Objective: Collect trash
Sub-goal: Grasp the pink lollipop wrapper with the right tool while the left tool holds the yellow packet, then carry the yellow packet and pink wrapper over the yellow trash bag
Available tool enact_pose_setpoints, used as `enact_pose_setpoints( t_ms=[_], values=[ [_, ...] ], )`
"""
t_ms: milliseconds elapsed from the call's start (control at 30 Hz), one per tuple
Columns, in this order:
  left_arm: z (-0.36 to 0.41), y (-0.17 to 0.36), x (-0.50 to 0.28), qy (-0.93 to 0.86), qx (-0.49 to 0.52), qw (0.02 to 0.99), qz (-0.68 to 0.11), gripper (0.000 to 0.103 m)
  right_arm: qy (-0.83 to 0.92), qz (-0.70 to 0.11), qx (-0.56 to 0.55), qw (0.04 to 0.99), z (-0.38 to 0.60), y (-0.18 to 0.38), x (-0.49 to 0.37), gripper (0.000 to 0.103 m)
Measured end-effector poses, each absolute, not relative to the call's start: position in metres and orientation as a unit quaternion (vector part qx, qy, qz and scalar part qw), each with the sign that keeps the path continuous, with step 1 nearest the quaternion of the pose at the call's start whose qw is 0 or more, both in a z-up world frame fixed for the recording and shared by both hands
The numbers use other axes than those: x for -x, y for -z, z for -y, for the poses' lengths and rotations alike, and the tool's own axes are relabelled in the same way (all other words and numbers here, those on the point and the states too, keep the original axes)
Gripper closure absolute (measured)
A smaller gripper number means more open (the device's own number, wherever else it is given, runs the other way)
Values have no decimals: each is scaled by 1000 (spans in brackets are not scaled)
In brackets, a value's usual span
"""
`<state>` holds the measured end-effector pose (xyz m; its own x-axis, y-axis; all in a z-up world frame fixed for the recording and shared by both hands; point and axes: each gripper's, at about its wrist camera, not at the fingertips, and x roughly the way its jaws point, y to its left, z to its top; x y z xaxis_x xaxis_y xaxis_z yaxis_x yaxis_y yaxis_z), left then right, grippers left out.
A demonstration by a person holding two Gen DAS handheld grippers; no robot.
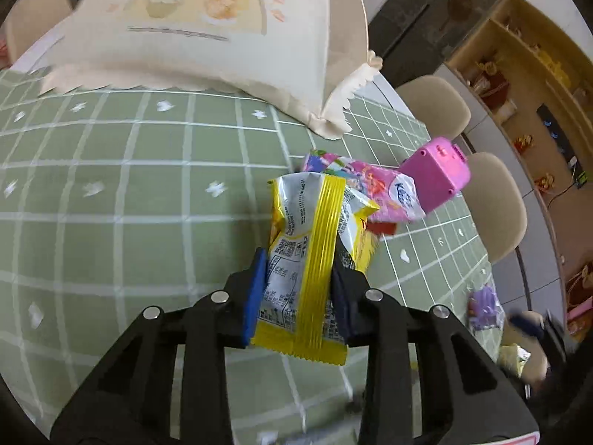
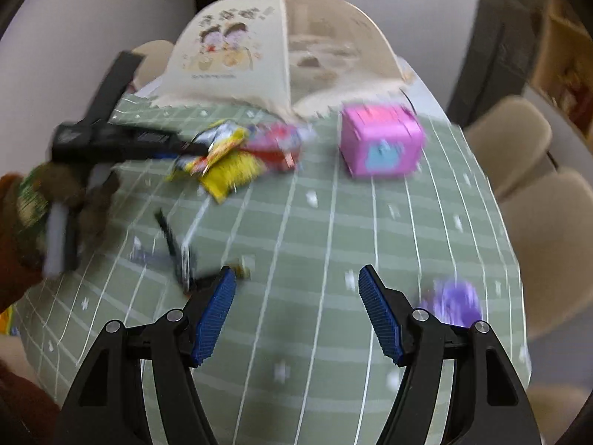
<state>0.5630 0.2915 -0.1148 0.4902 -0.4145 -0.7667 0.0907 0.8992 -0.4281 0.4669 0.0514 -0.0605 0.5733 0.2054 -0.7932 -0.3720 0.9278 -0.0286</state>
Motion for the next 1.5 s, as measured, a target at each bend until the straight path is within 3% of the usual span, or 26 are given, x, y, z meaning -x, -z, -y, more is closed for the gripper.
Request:
enact_pose_setpoints(
  t_ms=[267, 500, 733, 900, 967, 1033, 1500],
  values=[
    [-331, 112, -496, 97, 173, 838, -508, 72, -245, -418, 145, 863, -122, 69, -565, 38],
    [-351, 116, -461, 74, 194, 836, -508, 72, -259, -451, 184, 834, -159, 99, -637, 38],
    [-359, 120, -448, 60, 208, 834, -507, 72, -268, -496, 126, 816, -139, 127, -628, 38],
    [-355, 123, -449, 63, 218, 831, -508, 72, -274, -488, 149, 815, -125, 129, -575, 60],
    [-349, 122, -449, 69, 216, 831, -508, 72, -276, -492, 139, 814, -117, 125, -559, 74],
    [-339, 118, -450, 78, 211, 832, -507, 72, -273, -490, 124, 818, -106, 118, -550, 79],
    [-272, 43, -433, 125, 172, 870, -445, 72, -245, -415, -21, 876, -9, -3, -466, 86]
  ],
)
